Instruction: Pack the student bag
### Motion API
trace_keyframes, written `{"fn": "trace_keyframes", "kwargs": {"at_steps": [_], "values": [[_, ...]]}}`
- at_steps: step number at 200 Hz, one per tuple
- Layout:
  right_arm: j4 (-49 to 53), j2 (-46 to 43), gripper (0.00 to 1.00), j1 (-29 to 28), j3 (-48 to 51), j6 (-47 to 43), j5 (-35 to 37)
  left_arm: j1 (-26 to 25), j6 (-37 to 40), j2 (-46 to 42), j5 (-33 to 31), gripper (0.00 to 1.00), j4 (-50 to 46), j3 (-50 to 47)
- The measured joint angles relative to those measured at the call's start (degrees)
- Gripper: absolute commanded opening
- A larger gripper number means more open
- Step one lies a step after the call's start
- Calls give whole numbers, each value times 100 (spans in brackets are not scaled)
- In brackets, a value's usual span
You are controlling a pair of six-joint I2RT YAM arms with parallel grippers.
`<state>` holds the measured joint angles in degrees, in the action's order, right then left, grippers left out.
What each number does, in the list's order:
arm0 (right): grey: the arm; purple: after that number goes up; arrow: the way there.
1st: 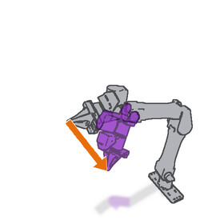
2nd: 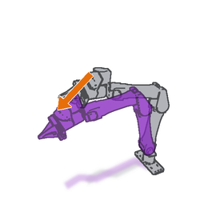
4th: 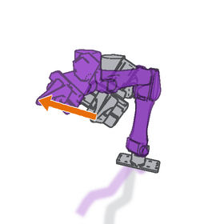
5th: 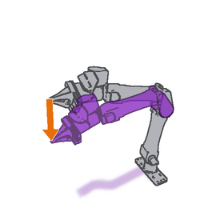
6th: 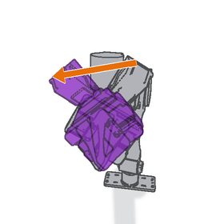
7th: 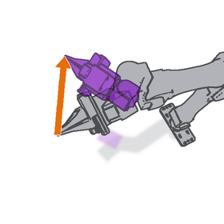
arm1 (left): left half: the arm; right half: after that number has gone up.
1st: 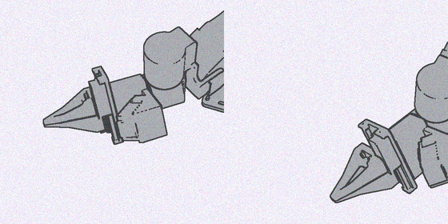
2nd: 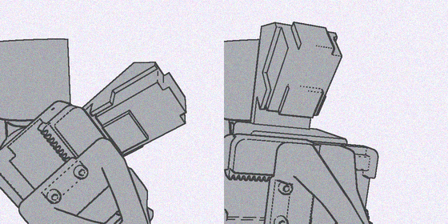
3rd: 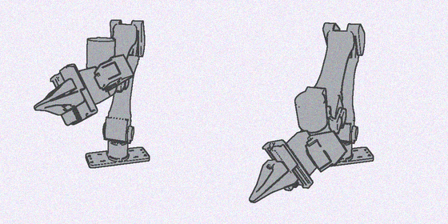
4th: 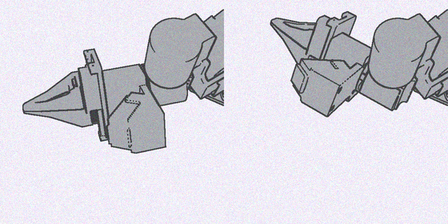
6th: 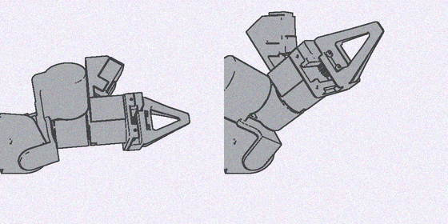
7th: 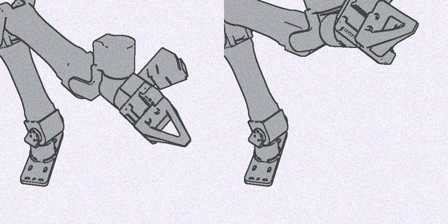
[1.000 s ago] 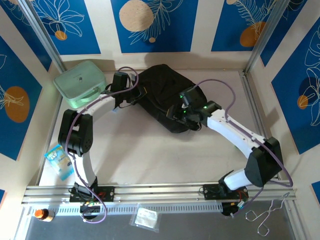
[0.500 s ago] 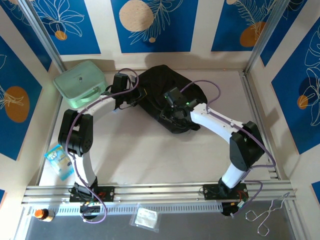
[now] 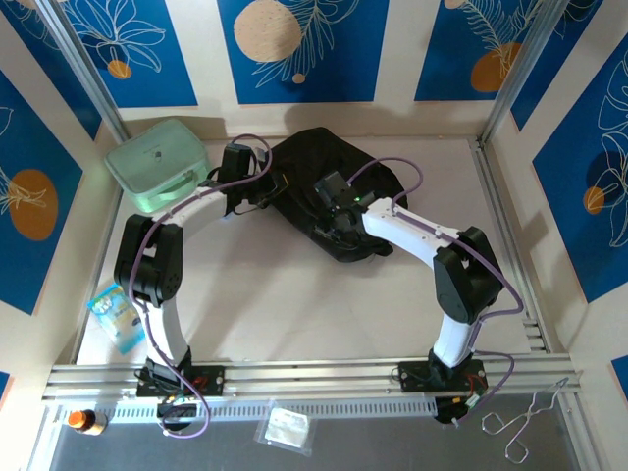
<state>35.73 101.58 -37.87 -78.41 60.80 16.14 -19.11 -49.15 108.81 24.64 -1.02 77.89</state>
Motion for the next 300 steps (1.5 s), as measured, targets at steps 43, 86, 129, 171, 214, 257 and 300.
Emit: {"fn": "trace_keyframes", "kwargs": {"at_steps": [43,86,129,171,214,257,300], "values": [[33,-304,0,-2,271,-225,114,2,356,46,-72,0,-374,192],[236,-1239,0,0,1001,-448,205,2,1027,352,-481,0,-927,719],[210,-1722,0,175,1427,-699,114,-94,1523,723,-675,0,-1228,918],[245,-1945,0,511,1561,-1027,-348,-133,1742,905,-717,0,-1296,1029],[323,-1871,2,614,1467,-1403,-929,-131,1827,955,-739,0,-1314,1071],[470,-1668,4,654,1252,-1506,-1119,-116,1967,955,-894,0,-1360,1104],[291,-1998,6,1025,1676,-1648,-1379,-114,2173,1058,-1084,0,-1497,1388]]}}
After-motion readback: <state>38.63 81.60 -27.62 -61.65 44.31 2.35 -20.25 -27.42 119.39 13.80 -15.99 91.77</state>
